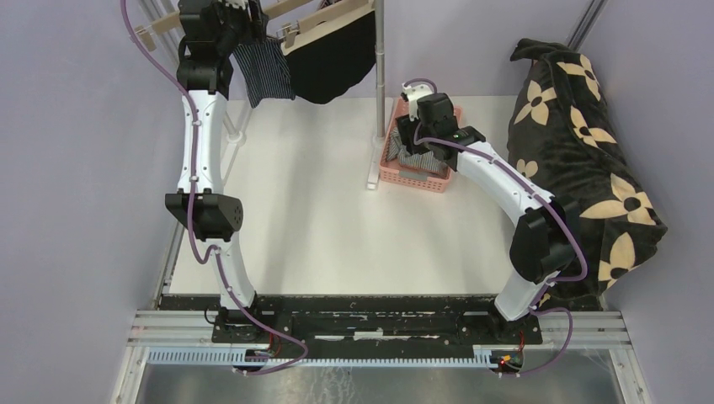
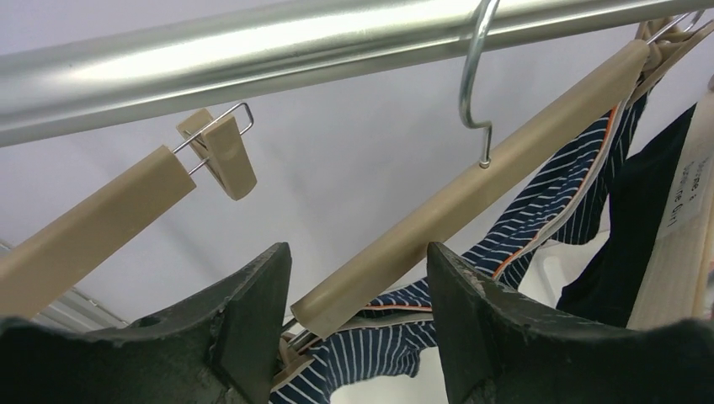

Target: Remove the underwear clipped to the hanger

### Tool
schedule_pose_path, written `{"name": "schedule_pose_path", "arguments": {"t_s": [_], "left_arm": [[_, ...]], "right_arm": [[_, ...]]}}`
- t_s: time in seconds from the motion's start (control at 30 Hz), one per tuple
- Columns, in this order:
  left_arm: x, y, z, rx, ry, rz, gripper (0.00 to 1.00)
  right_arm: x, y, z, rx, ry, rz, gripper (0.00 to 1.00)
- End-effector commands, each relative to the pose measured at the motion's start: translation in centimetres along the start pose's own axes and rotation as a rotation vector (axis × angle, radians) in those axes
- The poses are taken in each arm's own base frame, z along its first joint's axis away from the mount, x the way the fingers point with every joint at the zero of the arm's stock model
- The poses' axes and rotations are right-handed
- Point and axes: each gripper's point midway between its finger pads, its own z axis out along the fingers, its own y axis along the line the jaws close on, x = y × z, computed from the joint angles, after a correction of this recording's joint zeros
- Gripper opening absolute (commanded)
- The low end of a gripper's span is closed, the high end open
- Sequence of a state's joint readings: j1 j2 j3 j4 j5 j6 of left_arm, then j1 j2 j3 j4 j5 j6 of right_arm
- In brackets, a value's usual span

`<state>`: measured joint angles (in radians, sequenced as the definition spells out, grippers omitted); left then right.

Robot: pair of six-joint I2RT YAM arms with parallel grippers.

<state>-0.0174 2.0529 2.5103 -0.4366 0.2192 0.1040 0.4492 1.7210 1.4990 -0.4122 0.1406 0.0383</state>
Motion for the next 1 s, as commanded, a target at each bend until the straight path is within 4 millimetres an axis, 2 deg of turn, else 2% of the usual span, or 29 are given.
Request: {"name": "schedule_pose_path", "arguments": {"t_s": [0.0,0.17,0.43,0.67,0.97], "left_arm": [[-0.9,0.3,0.0,0.001,-0.031,0.041,0.64],[-1.1,-0.4,0.4,0.038,-0.053,0.015,0.51],[-0.6,-1.2,0.8,0.083,-0.05,-0.007,0.5],[0.5,-2.1,1.4,0.132,-0.034,-0.039,0.41],[0.0,-2.7,1.9,0.161,-0.074,-0.084,0.17]], "right_arm": [[-2.4,0.7,-0.6,-0.005,-0.059,-0.019,0.68],[-2.3,1.1,-0.4,0.0,-0.055,-0.032,0.68],[-2.8,1.2,-0.6,0.006,-0.072,-0.043,0.69],[-3.1,1.6,-0.9,-0.002,-0.084,-0.052,0.69],[-2.5,2.3,-0.7,-0.012,-0.072,-0.07,0.7]]}}
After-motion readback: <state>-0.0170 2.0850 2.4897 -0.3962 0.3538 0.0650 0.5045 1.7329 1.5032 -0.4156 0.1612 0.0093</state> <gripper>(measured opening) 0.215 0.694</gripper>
